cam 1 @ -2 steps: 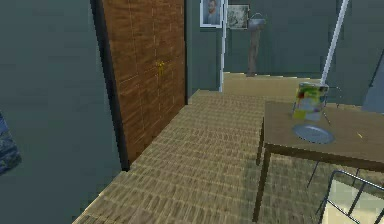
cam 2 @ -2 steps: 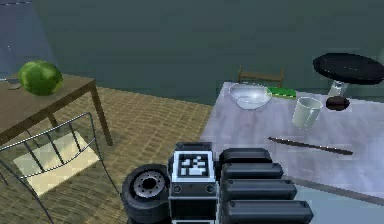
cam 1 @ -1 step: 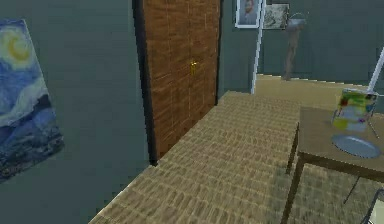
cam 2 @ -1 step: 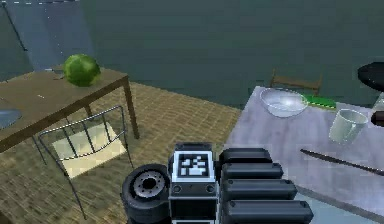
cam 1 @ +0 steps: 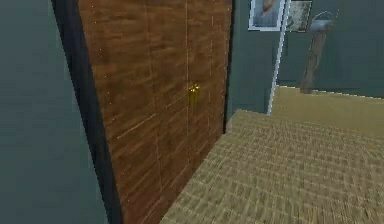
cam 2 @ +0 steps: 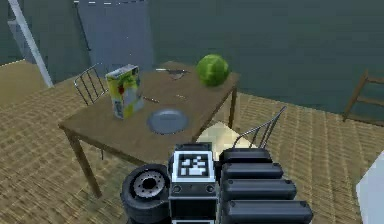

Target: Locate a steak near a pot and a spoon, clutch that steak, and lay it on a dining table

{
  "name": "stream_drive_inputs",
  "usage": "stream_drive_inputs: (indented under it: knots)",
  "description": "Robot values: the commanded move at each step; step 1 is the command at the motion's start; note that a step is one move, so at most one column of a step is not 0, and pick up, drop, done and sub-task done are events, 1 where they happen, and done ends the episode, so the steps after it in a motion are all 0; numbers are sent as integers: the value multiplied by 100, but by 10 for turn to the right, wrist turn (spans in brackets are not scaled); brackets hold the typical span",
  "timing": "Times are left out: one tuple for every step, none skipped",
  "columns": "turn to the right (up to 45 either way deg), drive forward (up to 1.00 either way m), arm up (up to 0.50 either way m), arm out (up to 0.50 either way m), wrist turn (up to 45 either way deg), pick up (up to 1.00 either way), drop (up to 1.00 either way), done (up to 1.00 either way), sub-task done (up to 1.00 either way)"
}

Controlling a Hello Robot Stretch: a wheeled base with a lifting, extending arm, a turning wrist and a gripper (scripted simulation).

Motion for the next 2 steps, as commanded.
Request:
stream_drive_inputs:
  knots:
    - [-150,0,0,0,0,0,0,0,0]
    - [0,20,0,0,0,0,0,0,0]
